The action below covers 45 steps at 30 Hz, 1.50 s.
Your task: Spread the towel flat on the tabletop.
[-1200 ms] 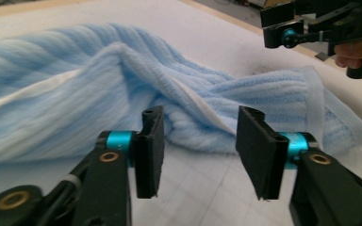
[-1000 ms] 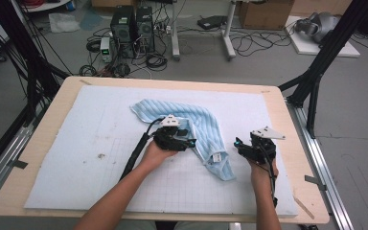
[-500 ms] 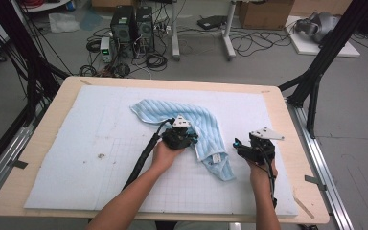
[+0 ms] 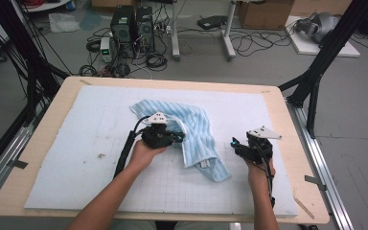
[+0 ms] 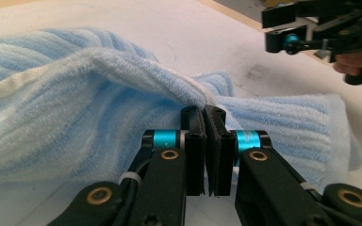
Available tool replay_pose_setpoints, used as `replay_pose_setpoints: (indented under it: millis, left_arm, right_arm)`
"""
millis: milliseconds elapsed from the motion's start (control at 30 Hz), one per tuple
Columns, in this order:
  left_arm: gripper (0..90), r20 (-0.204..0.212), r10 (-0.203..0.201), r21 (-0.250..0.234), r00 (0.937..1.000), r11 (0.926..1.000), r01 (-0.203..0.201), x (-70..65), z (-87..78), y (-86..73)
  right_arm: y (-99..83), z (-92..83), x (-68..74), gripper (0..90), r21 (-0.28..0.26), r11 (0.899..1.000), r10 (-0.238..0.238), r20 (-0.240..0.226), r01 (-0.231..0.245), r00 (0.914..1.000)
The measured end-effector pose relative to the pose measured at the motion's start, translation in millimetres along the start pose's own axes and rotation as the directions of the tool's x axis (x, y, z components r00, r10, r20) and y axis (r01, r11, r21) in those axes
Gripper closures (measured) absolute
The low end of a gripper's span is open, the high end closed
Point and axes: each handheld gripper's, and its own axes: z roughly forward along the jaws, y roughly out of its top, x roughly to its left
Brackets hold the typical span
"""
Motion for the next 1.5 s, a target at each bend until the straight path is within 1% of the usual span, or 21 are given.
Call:
replay_pose_setpoints:
  millis: [100, 233, 367, 433, 467, 500, 567, 600, 633, 667, 733, 800, 867, 933, 1000, 1067, 1133, 1200, 1333, 1400, 1500]
  left_arm:
    - [85.5, -0.011, 0.006, -0.011, 0.9999, 0.9999, -0.007, 0.6, -3.4, -0.3]
    - [86.6, -0.018, 0.035, -0.024, 0.9992, 0.9991, -0.035, -1.7, -4.8, 0.4]
    - [85.7, -0.028, 0.033, -0.024, 0.9991, 0.9991, -0.034, -1.9, -2.9, -3.8]
    - [79.0, -0.023, -0.005, -0.016, 0.9997, 0.9999, 0.004, -0.9, -1.0, -7.6]
    - [78.3, -0.025, -0.004, -0.014, 0.9997, 0.9999, 0.003, -0.5, -0.6, -9.5]
    - [75.4, -0.024, -0.018, -0.014, 0.9996, 0.9997, 0.017, -0.5, -0.1, -11.3]
    - [65.4, -0.008, -0.071, -0.01, 0.9974, 0.9974, 0.071, -0.2, 0.6, -14.1]
    - [62.8, -0.006, -0.071, -0.005, 0.9974, 0.9974, 0.071, -1.0, 0.6, -15.5]
    - [57.4, -0.012, -0.073, 0.001, 0.9973, 0.9974, 0.073, -2.9, 0.8, -16.2]
    - [52.5, -0.006, -0.072, 0.006, 0.9974, 0.9974, 0.072, -4.6, 0.7, -16.4]
    - [51.4, 0.003, -0.066, -0.019, 0.9978, 0.9976, 0.066, -9.0, -1.1, -17.1]
    - [50.2, 0.019, -0.066, -0.03, 0.9976, 0.9973, 0.067, -12.6, -2.5, -16.3]
    - [49.8, 0.009, -0.056, -0.033, 0.9984, 0.9979, 0.056, -15.0, -2.8, -16.4]
    - [50.1, 0.0, -0.057, -0.017, 0.9984, 0.9982, 0.057, -15.3, 0.1, -18.0]
    - [52.7, -0.02, -0.056, 0.0, 0.9982, 0.9984, 0.056, -15.6, 5.8, -20.3]
    - [65.2, -0.03, -0.04, 0.018, 0.9988, 0.999, 0.04, -16.4, 8.1, -21.3]
    - [85.7, -0.03, -0.019, 0.026, 0.9994, 0.9995, 0.019, -17.5, 7.3, -22.3]
    - [87.2, -0.011, -0.038, 0.017, 0.9992, 0.9991, 0.038, -14.2, -0.3, -22.6]
    - [87.3, -0.004, -0.051, -0.01, 0.9987, 0.9987, 0.051, -8.3, -23.4, -24.4]
    - [87.2, -0.009, -0.068, -0.037, 0.9976, 0.997, 0.068, -5.5, -36.8, -28.4]
    - [87.2, -0.021, -0.094, -0.057, 0.9954, 0.994, 0.093, -0.4, -55.1, -35.9]
  right_arm:
    - [2.0, 2.8, 3.8, 38.3, 0.003, 1.0, -0.009, -0.009, 0.009, 0.9999]
    - [2.7, 4.4, 6.7, 38.4, 0.002, 1.0, -0.011, -0.017, 0.011, 0.9998]
    - [2.4, 4.2, 5.0, 38.4, 0.002, 1.0, 0.0, -0.02, 0.0, 0.9998]
    - [2.3, 3.9, 4.8, 38.4, 0.0, 1.0, 0.001, -0.022, -0.001, 0.9998]
    - [2.2, 3.8, 4.8, 38.4, 0.0, 1.0, 0.0, -0.022, 0.0, 0.9998]
    - [2.2, 3.8, 4.7, 38.4, 0.0, 1.0, 0.001, -0.022, -0.001, 0.9998]
    - [2.2, 3.7, 4.9, 38.4, 0.0, 1.0, 0.001, -0.021, -0.001, 0.9998]
    - [2.3, 3.8, 5.2, 38.4, 0.0, 1.0, 0.0, -0.018, 0.0, 0.9998]
    - [2.4, 3.8, 5.8, 38.4, 0.001, 1.0, 0.003, -0.02, -0.003, 0.9998]
    - [2.5, 4.0, 5.9, 38.4, 0.001, 1.0, -0.006, -0.02, 0.006, 0.9998]
    - [2.6, 4.4, 6.7, 38.4, 0.004, 1.0, -0.001, -0.02, 0.001, 0.9998]
    - [2.8, 4.8, 7.1, 38.4, 0.0, 1.0, -0.002, -0.021, 0.002, 0.9998]
    - [3.0, 4.5, 7.5, 38.4, -0.001, 1.0, -0.003, -0.021, 0.003, 0.9998]
    - [3.0, 4.8, 7.6, 38.5, 0.0, 1.0, -0.003, -0.022, 0.003, 0.9998]
    - [3.1, 5.5, 7.8, 38.5, -0.001, 1.0, -0.006, -0.024, 0.006, 0.9997]
    - [3.4, 5.9, 8.8, 39.0, -0.003, 1.0, -0.01, -0.028, 0.01, 0.9996]
    - [3.8, 5.9, 10.4, 40.0, -0.003, 1.0, -0.013, -0.032, 0.013, 0.9994]
    - [3.9, 5.9, 11.1, 40.4, -0.001, 1.0, -0.019, -0.038, 0.019, 0.9991]
    - [3.7, 6.7, 11.3, 42.3, 0.002, 1.0, -0.018, -0.05, 0.018, 0.9986]
    - [4.0, 7.7, 13.7, 43.7, 0.006, 1.0, -0.02, -0.06, 0.021, 0.998]
    - [5.4, 10.0, 21.1, 44.8, 0.007, 1.0, -0.028, -0.082, 0.029, 0.9962]
